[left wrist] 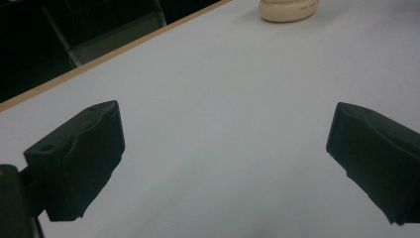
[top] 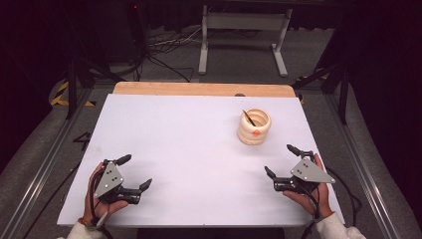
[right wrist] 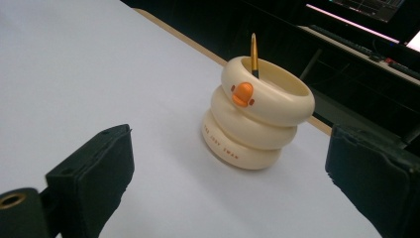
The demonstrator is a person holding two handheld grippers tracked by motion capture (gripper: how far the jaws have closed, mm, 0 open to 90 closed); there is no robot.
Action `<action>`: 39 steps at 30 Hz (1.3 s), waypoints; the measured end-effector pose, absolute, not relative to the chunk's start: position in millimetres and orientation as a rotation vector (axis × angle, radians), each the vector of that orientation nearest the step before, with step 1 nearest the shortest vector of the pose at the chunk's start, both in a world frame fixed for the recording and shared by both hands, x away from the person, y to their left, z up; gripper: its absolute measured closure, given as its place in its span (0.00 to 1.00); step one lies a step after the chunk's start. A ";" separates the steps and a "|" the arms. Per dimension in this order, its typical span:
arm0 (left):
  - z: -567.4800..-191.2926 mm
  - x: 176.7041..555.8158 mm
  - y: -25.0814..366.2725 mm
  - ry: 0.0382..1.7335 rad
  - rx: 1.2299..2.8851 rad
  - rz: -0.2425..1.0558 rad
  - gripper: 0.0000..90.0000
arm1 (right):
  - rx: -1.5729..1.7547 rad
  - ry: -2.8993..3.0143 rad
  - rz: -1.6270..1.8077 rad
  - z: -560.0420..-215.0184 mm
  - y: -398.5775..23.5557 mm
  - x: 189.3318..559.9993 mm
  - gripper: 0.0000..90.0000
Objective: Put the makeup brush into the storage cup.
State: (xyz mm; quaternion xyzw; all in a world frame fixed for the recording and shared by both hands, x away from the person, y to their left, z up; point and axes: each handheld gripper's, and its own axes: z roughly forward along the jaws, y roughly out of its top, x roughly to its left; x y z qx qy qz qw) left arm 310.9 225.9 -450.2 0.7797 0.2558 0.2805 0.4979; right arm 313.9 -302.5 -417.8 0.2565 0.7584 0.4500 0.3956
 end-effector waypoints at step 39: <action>-450.1 313.9 209.2 0.564 1.934 0.666 0.03 | 0.806 1.896 1.138 -429.5 -341.6 279.7 0.05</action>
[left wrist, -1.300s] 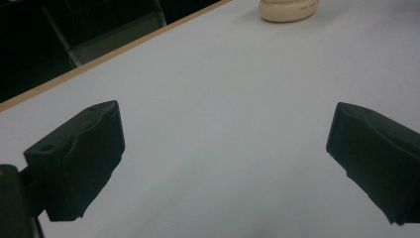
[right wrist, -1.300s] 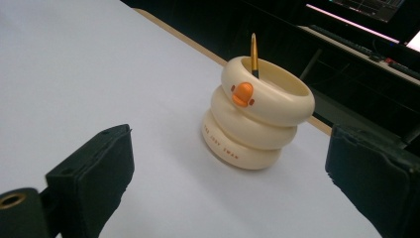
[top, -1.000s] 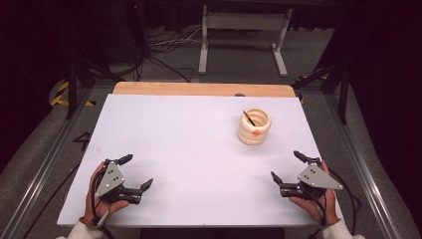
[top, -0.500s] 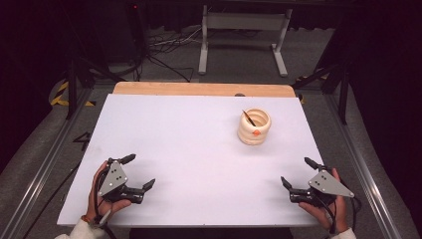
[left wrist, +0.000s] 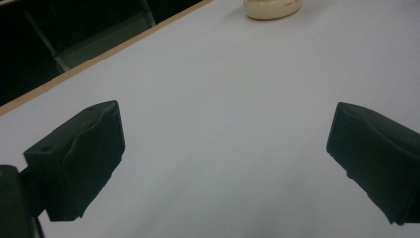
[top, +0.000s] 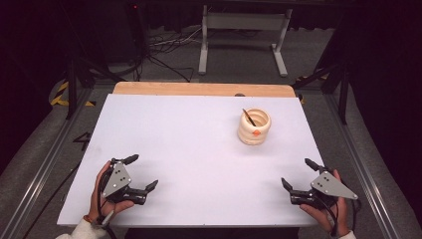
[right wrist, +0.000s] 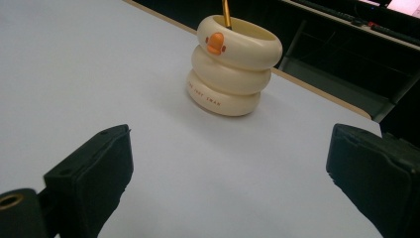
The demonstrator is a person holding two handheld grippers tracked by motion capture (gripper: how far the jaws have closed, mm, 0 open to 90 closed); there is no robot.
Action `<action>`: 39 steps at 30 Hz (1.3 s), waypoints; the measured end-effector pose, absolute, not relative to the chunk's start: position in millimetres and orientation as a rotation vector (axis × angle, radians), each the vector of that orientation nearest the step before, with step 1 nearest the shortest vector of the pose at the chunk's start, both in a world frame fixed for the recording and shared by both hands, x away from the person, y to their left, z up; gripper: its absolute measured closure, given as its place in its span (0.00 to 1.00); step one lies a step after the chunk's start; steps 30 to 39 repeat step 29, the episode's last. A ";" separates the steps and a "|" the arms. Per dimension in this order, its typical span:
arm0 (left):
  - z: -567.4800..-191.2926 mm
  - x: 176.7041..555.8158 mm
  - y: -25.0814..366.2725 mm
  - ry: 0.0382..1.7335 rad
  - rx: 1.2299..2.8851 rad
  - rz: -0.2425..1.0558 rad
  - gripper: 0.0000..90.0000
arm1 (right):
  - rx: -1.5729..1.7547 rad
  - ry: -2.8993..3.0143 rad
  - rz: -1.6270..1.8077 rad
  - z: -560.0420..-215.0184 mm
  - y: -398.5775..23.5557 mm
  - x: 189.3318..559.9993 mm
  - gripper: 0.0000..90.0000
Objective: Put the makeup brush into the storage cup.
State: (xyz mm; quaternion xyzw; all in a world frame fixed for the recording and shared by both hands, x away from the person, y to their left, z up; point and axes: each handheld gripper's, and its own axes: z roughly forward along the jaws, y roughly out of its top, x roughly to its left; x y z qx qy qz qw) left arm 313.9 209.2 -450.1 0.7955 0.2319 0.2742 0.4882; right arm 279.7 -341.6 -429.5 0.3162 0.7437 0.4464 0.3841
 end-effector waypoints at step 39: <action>-453.0 307.6 220.8 0.603 1.938 0.681 0.03 | 0.755 1.901 1.117 -427.9 -326.9 296.0 0.06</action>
